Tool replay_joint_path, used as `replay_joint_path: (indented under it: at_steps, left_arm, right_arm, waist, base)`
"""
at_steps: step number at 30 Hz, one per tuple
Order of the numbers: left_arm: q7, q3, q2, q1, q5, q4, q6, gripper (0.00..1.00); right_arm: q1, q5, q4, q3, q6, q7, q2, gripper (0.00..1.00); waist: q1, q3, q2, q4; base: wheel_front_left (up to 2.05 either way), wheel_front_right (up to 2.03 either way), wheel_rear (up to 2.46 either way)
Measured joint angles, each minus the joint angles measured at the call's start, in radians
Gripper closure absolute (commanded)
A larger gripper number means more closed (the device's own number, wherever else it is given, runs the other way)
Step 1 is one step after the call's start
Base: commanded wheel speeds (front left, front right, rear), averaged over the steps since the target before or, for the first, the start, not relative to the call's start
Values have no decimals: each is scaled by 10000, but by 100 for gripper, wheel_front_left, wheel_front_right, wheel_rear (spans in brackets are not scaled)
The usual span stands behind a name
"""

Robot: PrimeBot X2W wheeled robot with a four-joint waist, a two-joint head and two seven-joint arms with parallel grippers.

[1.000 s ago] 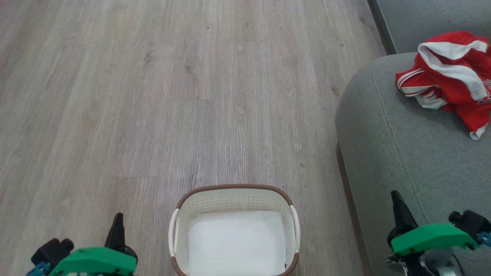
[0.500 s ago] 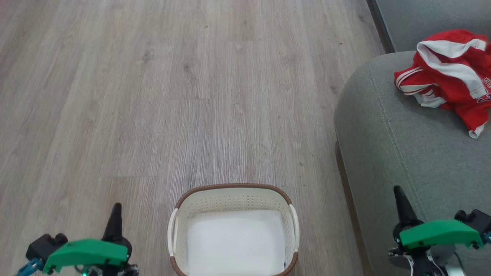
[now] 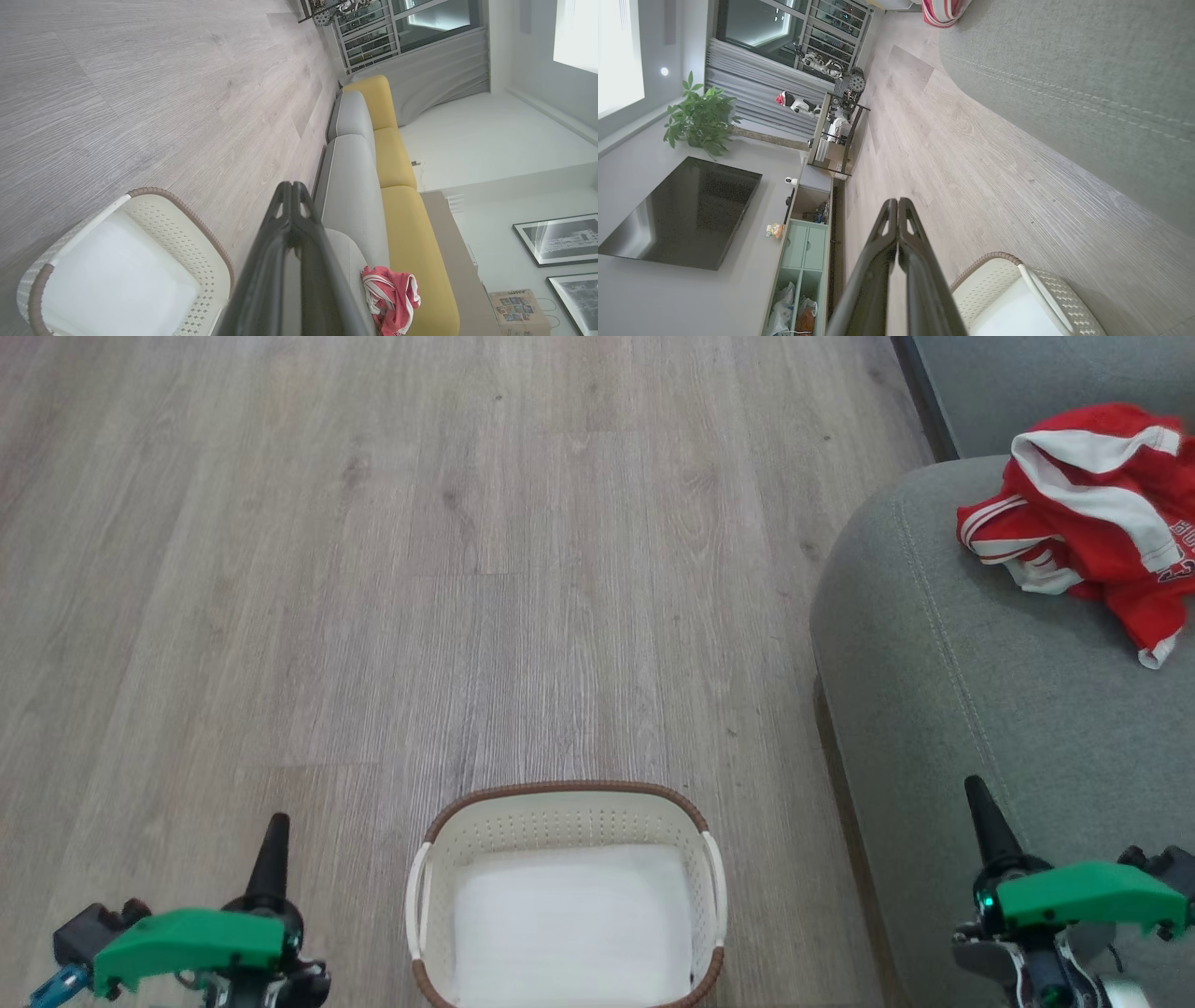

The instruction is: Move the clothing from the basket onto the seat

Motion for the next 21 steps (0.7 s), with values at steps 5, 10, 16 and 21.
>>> replay_joint_path:
  at_steps: [5, 10, 16, 21]
  left_arm:
    - [100, 104, -10, -36, -414, 0, -90, 100]
    - [247, 159, -40, -236, -913, 0, -184, 100]
    - [376, 351, -63, -352, -1517, 0, -353, 100]
    - [539, 443, -86, -377, -2013, 0, -453, 100]
  right_arm:
    - [-87, 468, -79, -48, 0, 67, 0, 100]
    - [-86, 1030, -115, -105, 0, 224, 0, 100]
    - [-95, 1705, -167, -180, 0, 362, 0, 100]
    - [-117, 2263, -224, -249, 0, 483, 0, 100]
  waist:
    - [0, 10, 0, -13]
    - [0, 24, 0, -30]
    - [0, 39, 0, -50]
    - [0, 52, 0, -67]
  base:
    - [0, 0, 0]
    - [0, 0, 0]
    - [0, 0, 0]
    - [0, 0, 0]
